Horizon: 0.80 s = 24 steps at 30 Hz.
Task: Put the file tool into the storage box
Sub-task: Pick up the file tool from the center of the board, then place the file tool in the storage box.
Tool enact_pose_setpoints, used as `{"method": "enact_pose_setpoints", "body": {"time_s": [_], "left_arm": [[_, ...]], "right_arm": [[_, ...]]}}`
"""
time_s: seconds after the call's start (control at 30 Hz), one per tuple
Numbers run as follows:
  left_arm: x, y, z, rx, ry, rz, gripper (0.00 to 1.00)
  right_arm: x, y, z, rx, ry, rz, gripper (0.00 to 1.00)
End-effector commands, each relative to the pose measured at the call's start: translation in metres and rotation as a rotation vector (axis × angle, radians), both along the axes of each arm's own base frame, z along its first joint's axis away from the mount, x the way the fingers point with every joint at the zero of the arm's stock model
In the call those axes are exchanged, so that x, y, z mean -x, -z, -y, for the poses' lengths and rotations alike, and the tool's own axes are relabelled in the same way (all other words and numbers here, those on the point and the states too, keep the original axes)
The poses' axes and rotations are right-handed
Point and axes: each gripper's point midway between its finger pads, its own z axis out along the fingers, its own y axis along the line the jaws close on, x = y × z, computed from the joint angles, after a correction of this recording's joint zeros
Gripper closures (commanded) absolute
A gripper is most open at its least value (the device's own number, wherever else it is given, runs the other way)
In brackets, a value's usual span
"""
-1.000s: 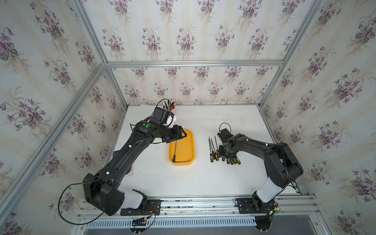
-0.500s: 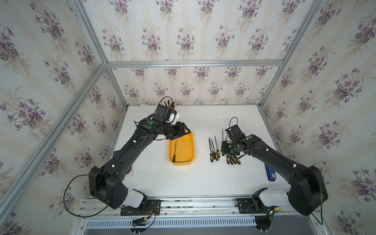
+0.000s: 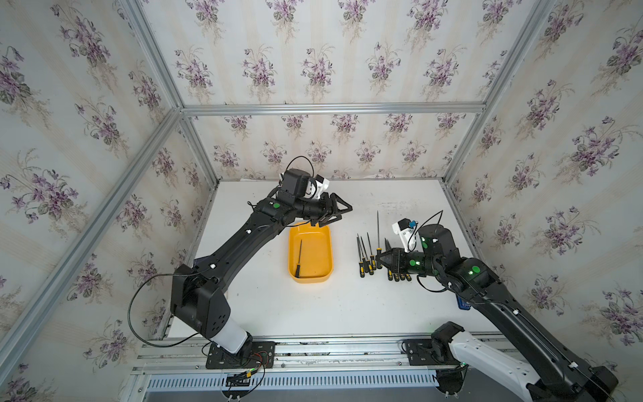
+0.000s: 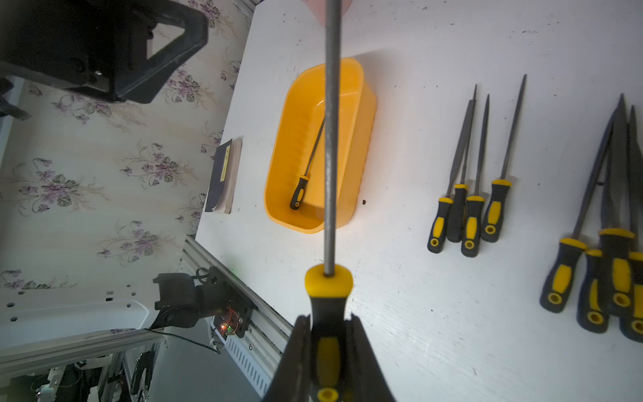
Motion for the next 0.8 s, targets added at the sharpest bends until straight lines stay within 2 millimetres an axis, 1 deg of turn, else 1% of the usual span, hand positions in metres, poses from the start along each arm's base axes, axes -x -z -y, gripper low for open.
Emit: {"method": "enact_pose_setpoints", "body": {"time_s": [0.0,0.13,0.2,0.33,0.47,0.57,0.77], "left_arm": [[0.001,-0.010,0.018,0.046,0.026,0.020,0.37],[0.007,0.000,0.033,0.027,0.054,0.013,0.44],[0.010,0.005,0.038,0.014,0.070,0.013,0.51],[0.013,0.022,0.042,-0.030,0.084,-0.010,0.53],[0.013,0.031,0.045,-0.057,0.089,-0.014,0.55],[0.012,0.035,0.048,-0.073,0.093,-0.015,0.60],[0.014,0.047,0.050,-0.113,0.103,-0.024,0.78]], "right_arm": [[0.005,-0.008,-0.016,-0.055,-0.045,0.005,0.99],[0.005,-0.007,-0.024,-0.062,-0.060,0.003,0.99],[0.004,-0.007,-0.026,-0.068,-0.061,0.003,0.99],[0.004,-0.006,-0.031,-0.083,-0.077,-0.007,0.99],[0.004,-0.003,-0.035,-0.079,-0.089,-0.012,0.99],[0.004,-0.002,-0.037,-0.079,-0.096,-0.017,1.00],[0.005,0.002,-0.039,-0.084,-0.099,-0.025,0.99]]}}
